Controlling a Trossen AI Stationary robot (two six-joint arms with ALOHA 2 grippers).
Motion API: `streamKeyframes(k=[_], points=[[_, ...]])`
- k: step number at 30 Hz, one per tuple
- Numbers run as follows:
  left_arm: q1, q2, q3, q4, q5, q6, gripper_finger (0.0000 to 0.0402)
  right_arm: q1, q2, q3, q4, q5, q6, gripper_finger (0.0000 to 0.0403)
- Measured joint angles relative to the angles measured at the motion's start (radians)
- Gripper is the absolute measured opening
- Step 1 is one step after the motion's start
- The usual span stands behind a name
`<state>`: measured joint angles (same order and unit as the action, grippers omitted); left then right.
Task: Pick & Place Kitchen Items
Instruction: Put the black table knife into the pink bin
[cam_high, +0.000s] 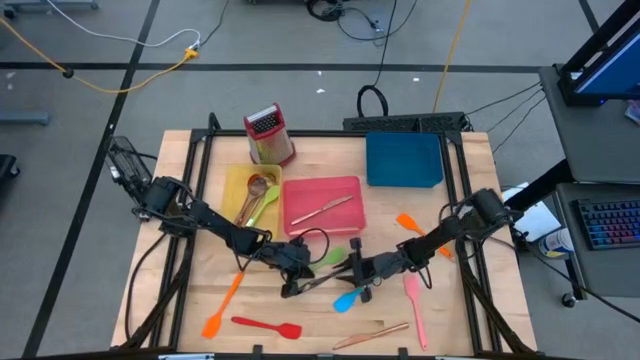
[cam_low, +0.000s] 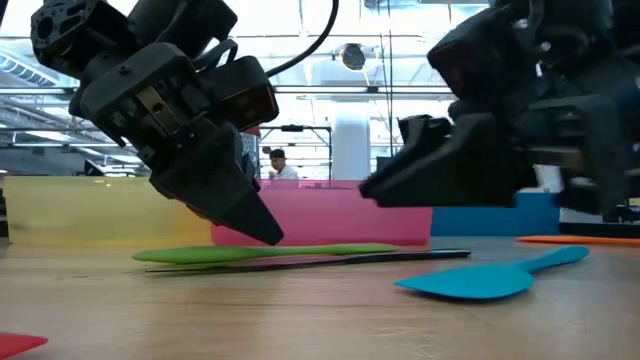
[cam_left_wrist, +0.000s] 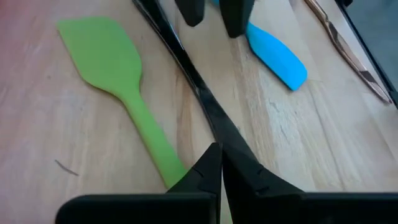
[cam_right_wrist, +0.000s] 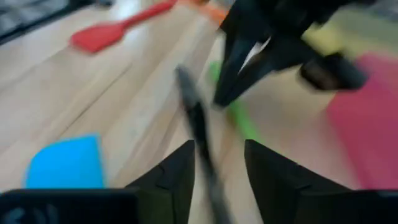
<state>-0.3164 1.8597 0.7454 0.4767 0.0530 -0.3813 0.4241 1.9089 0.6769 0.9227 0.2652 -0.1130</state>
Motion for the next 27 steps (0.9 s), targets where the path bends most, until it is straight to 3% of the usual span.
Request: streamKeyframes(k=[6,10,15,27], points=[[0.002,0.000,0.000,0.005,-0.001,0.008,0.0041,-0.069,-0.082,0.000,-0.282,-0.140,0.138,0.0150],[0.002,0.000,0.000,0.006,-0.001,0.010,0.0078,-0.110,-0.083,-0.001,-0.320,-0.170,0.146,0.0137],[0.002,0.000,0.000,0.005,-0.001,0.012,0.0113,-0.139,-0.083,-0.001,-0.317,-0.290,0.156,0.0128],[0.002,0.000,0.000,0.004,-0.010,0.037,0.0134,-0.141,-0.059,-0.014,-0.372,-0.262,0.126,0.0122]])
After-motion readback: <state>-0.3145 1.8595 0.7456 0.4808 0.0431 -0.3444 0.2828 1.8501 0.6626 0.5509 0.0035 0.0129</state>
